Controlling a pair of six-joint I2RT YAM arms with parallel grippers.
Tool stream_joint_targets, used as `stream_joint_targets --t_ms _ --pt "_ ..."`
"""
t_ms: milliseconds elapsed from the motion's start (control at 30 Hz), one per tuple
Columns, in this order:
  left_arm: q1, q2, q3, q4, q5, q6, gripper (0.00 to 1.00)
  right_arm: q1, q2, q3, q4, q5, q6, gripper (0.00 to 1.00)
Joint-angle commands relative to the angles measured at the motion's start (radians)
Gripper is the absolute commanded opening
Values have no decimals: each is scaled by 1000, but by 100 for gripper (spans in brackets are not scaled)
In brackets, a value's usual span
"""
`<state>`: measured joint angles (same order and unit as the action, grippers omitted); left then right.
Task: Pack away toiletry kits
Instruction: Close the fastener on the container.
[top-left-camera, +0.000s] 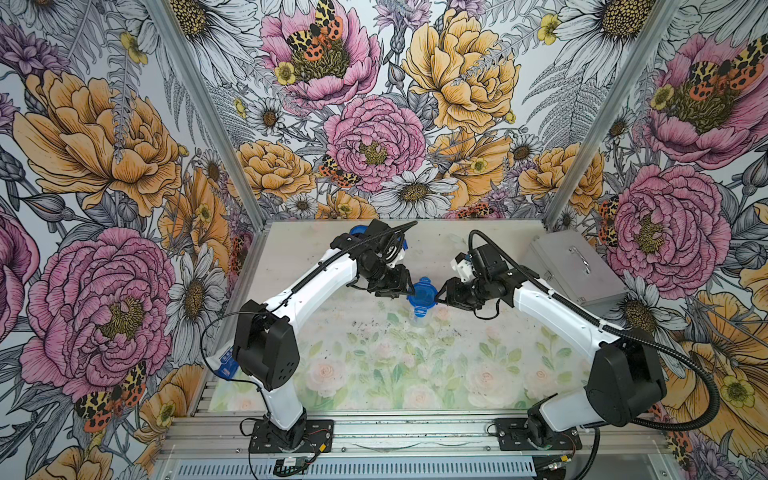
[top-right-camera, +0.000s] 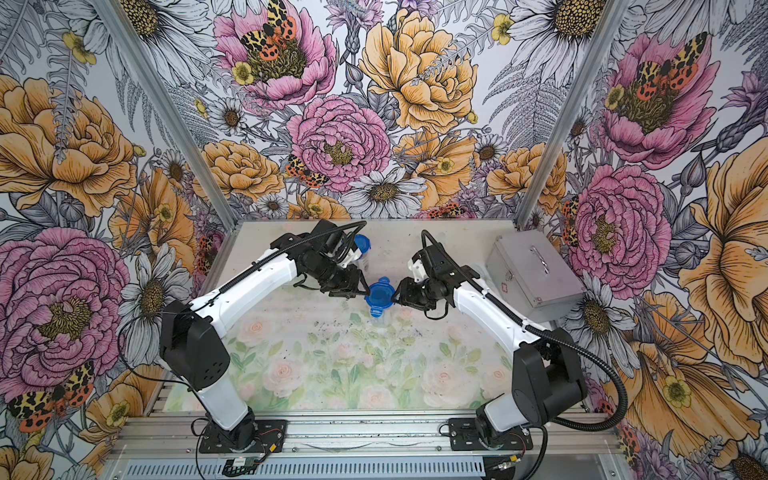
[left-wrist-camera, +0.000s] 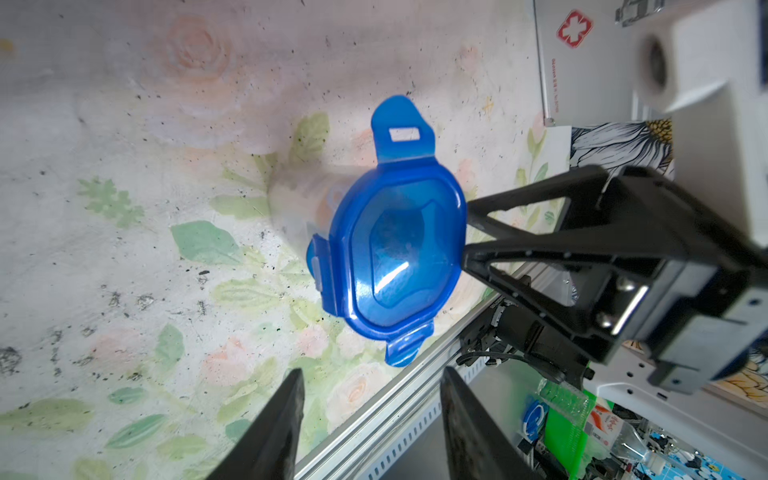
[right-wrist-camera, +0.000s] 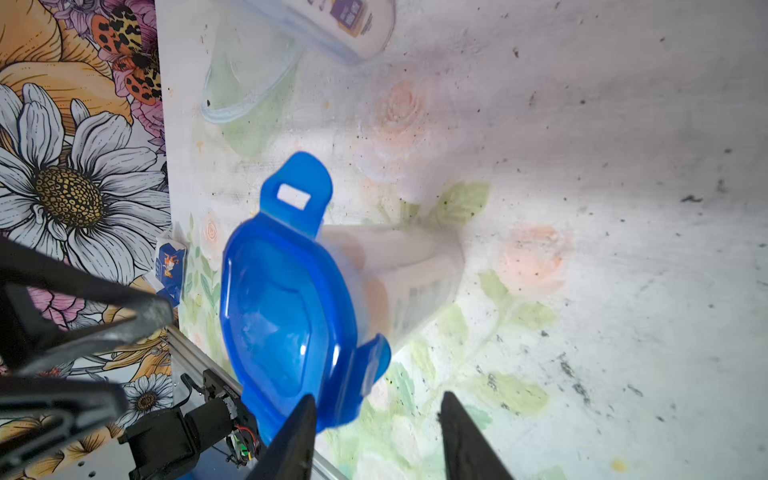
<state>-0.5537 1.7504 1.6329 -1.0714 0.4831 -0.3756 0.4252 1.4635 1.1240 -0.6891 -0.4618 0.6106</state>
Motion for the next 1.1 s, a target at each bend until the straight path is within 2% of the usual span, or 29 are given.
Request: stream_joint_targets --t_ms 0,67,133,200,233,567,1067 --pt "24 26 73 6 -26 28 45 24 -62 -4 -31 37 -18 48" --pt "25 49 95 5 -64 27 38 29 -65 -3 -32 40 -23 48" --pt "26 61 105 4 -106 20 24 33 -62 3 -32 43 -22 47" --pt "32 102 97 -5 -144 -1 5 45 -63 10 -32 55 -18 47" --pt "34 105 94 -5 -155 -6 0 52 -64 12 -33 63 -18 47" --pt "-11 157 125 -3 -195 10 0 88 -31 6 -58 126 3 45" --pt "-63 143 69 -5 -190 18 0 45 21 34 -70 138 -41 44"
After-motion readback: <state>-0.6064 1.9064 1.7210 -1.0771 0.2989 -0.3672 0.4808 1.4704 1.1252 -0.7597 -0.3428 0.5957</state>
